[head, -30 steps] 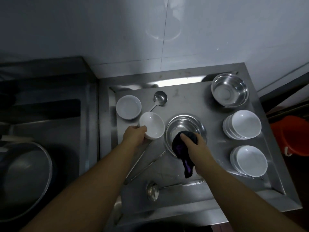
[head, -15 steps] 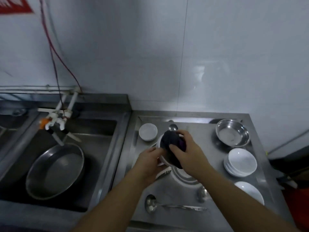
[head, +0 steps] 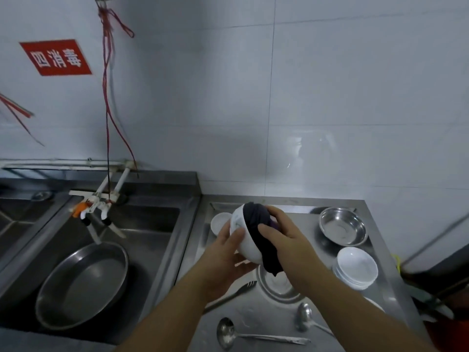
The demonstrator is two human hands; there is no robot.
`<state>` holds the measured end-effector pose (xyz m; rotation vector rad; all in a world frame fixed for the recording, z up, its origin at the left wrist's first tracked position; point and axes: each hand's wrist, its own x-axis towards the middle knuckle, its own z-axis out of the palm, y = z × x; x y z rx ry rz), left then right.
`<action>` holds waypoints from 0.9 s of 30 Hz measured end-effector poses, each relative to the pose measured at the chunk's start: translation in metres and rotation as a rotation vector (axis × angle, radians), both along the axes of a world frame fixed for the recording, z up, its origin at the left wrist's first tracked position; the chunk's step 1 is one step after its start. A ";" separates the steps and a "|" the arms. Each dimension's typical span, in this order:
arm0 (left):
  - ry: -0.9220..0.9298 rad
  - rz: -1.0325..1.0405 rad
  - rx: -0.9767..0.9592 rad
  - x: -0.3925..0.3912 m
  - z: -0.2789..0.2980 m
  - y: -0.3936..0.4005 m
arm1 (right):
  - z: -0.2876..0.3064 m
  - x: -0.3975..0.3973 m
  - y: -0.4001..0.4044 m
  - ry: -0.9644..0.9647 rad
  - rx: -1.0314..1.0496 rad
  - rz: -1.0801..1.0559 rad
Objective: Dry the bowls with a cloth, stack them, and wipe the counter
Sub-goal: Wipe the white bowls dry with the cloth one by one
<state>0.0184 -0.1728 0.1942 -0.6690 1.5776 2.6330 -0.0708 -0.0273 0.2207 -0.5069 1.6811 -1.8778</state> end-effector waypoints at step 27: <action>0.156 -0.164 -0.160 0.050 0.015 -0.113 | 0.073 0.046 -0.107 0.594 0.941 0.447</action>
